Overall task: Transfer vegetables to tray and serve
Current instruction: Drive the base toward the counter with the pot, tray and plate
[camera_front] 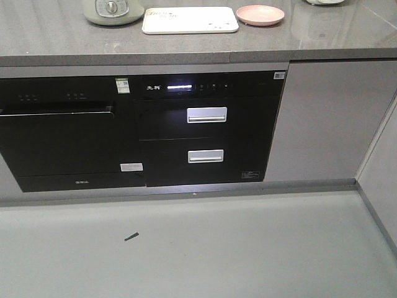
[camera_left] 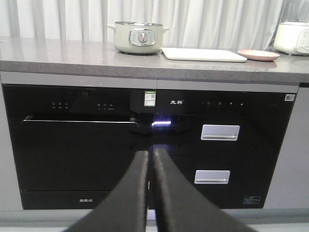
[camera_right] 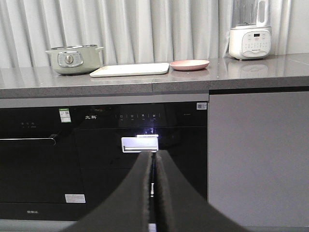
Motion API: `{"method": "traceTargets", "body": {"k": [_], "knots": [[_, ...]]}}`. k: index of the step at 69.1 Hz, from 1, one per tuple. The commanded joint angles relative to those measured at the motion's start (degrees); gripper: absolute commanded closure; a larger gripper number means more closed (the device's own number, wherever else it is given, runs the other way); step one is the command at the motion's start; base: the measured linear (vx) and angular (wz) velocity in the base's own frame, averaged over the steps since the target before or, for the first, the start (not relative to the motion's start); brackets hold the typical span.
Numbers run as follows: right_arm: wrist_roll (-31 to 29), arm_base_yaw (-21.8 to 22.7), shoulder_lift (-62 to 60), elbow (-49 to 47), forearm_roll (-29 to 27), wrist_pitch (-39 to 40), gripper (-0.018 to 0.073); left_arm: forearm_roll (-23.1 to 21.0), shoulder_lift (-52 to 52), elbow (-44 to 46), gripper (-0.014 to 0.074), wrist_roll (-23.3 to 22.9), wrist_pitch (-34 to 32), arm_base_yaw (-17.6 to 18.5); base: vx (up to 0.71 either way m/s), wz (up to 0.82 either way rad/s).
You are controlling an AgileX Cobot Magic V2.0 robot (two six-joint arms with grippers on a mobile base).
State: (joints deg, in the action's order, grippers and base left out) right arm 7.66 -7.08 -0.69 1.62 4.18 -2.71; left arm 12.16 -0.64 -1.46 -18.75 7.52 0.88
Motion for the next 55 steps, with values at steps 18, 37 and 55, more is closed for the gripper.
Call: {"method": "traceTargets", "body": {"k": [18,37,55], "knots": [[0.0,0.4,-0.4,0.9,0.5,4.2,0.0562,0.0,-0.7,-1.2,0.0602,-0.6,-3.8,0.1,0.09,-0.03],[0.0,0.4,-0.4,0.9,0.5,4.2,0.0562,0.0,-0.7,-1.2,0.0602,-0.6,-3.8,0.1,0.10,-0.03],[0.0,0.4,-0.4,0.9,0.5,4.2,0.0562,0.0,-0.7,-1.2,0.0602,-0.6,-3.8,0.1,0.12,-0.03]]}}
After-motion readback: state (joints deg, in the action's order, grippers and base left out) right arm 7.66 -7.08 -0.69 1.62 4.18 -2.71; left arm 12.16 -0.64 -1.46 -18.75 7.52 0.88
